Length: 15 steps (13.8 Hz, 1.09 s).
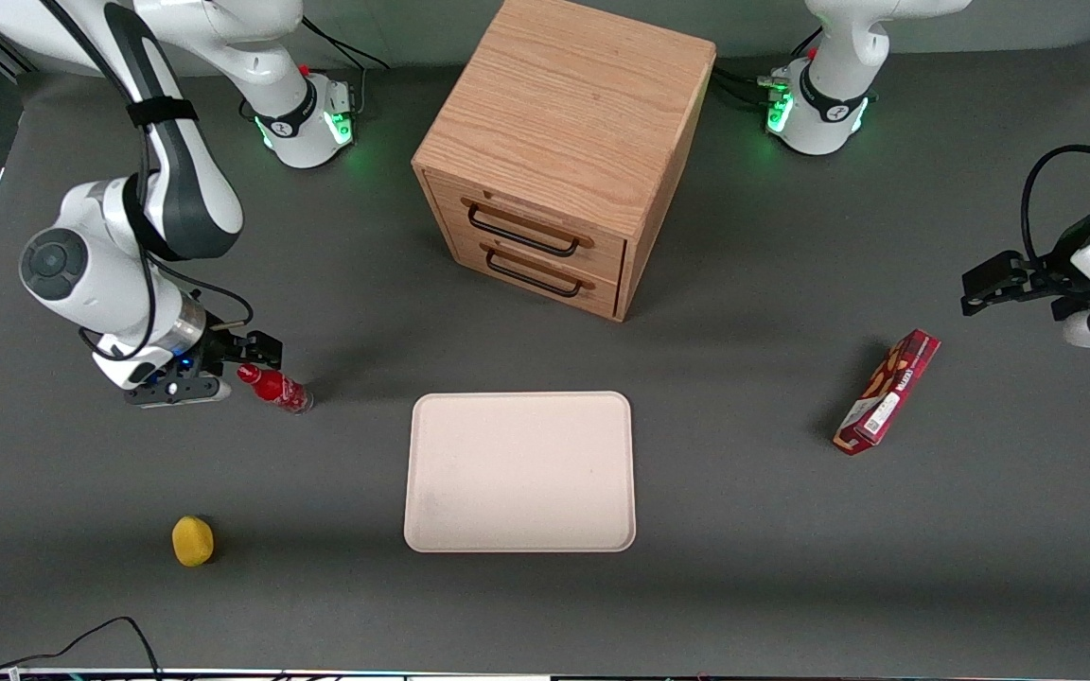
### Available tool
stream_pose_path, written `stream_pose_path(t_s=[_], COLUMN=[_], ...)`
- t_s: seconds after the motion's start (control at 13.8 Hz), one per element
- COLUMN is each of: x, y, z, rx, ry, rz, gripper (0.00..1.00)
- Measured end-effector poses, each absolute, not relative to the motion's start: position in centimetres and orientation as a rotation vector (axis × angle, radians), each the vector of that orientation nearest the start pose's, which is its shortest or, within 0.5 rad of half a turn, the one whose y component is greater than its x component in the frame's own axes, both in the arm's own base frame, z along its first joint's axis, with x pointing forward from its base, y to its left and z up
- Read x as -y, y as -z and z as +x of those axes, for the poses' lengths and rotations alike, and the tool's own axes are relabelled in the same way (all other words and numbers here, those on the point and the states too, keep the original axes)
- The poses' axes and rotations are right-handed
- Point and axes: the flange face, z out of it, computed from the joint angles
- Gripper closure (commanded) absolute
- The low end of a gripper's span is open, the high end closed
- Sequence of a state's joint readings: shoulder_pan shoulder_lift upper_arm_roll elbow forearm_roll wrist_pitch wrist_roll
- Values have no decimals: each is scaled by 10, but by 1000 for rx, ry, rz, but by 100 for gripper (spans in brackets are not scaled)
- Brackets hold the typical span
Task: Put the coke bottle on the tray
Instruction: 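Move the right gripper down over the red Coca-Cola bottle and grasp it, then carry the bottle with the right gripper onto the cream tray's edge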
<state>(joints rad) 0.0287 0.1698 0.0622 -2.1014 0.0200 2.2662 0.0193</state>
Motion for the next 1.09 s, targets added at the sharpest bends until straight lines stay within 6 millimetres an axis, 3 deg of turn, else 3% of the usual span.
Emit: stream_pose_path(t_s=[0.36,0.58,0.65,0.94,1.09], x=[-50,-46,-44,-36,-36], y=[-329,-328,-327,-327,-327], z=[565,564,564,564,564], rx=[99,140,143,179,186], ry=[-23,-25,-26,-28,-26], rz=[-3115,-3113,-3113,-3112,-3111], gripper=[10,25,33,100,100])
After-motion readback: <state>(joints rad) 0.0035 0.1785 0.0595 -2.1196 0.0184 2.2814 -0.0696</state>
